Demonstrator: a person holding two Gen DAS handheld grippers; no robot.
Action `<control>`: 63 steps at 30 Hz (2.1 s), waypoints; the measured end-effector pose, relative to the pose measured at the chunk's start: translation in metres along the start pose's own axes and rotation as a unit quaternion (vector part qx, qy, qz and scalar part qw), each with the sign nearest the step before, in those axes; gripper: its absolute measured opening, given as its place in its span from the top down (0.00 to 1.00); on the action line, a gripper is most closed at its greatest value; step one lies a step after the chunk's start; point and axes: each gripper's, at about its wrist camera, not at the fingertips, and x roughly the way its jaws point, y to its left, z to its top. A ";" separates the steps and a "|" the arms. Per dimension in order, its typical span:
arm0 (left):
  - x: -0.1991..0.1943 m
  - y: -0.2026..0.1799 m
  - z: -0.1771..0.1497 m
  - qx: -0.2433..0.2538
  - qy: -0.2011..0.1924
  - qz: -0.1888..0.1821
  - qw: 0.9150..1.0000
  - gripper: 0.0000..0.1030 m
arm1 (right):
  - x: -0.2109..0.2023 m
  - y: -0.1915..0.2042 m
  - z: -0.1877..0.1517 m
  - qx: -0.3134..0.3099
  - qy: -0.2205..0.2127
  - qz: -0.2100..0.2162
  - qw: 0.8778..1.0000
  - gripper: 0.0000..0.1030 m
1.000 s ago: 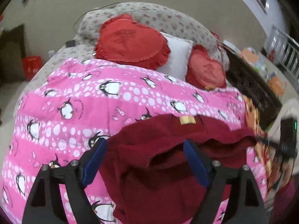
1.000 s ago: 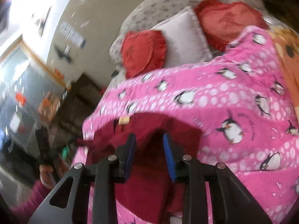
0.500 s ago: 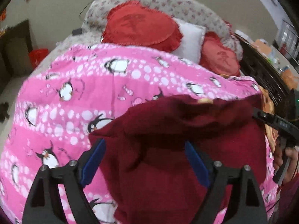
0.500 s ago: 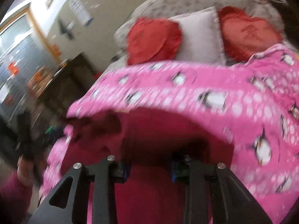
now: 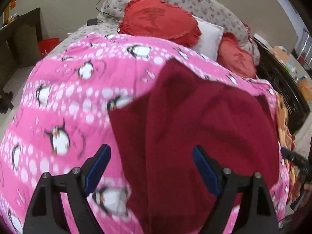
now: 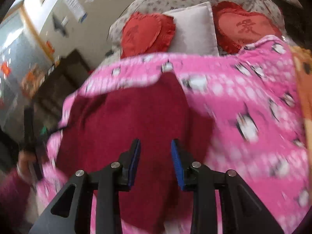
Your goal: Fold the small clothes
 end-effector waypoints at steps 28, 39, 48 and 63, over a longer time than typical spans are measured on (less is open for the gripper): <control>-0.030 -0.013 -0.071 0.068 0.003 0.019 0.997 0.14 | -0.028 0.002 -0.071 0.025 -0.009 -0.034 0.999 1.00; -0.012 -0.008 -0.075 0.066 0.013 0.037 0.997 0.14 | 0.026 0.099 -0.024 -0.066 0.030 0.021 0.997 1.00; -0.001 0.002 -0.076 0.054 0.025 0.024 0.998 0.14 | 0.122 0.151 0.005 -0.109 0.067 0.014 0.992 1.00; -0.028 0.018 -0.066 0.051 0.040 0.032 0.997 0.14 | 0.145 0.233 0.055 -0.144 0.044 0.062 0.987 1.00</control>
